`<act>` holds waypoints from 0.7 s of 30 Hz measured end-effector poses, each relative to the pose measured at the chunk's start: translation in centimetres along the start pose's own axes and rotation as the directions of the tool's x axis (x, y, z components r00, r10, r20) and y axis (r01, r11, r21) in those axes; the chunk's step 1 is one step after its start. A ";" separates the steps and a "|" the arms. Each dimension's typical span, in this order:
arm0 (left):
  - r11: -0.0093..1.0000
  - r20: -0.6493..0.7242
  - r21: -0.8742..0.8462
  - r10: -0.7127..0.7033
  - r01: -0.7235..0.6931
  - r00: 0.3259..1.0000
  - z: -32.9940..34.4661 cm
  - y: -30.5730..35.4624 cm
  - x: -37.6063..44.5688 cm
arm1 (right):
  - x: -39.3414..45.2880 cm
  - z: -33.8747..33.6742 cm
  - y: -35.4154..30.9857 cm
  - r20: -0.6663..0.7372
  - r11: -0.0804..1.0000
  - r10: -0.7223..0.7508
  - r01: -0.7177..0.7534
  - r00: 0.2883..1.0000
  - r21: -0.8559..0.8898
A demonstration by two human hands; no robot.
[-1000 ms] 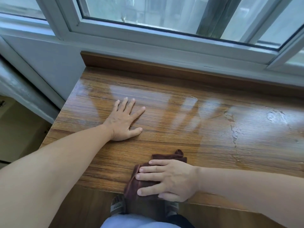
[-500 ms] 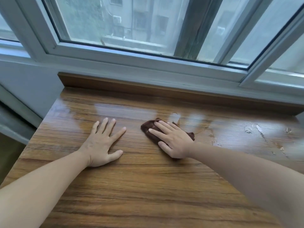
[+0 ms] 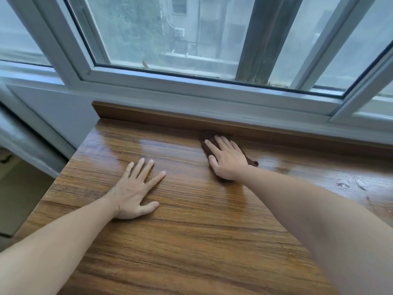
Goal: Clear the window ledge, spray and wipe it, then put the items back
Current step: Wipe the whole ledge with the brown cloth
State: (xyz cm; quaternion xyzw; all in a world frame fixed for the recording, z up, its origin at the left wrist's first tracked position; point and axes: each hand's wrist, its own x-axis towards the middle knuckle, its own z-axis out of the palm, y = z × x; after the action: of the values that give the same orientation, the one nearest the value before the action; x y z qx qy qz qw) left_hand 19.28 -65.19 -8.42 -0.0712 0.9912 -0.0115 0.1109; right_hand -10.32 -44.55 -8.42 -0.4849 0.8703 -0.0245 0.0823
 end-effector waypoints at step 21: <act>0.951 -0.074 -0.175 -0.271 0.255 0.960 -1.0 16.7 5.6 | -3.2 -1.2 8.5 0.035 0.978 -0.195 0.197 0.980 -0.073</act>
State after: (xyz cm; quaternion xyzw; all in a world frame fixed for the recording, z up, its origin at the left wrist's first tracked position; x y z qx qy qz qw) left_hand 11.30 -49.50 -9.27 -0.2108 0.9747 0.0518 0.0539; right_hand -16.02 -37.35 -7.85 -0.5713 0.8175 0.0071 0.0730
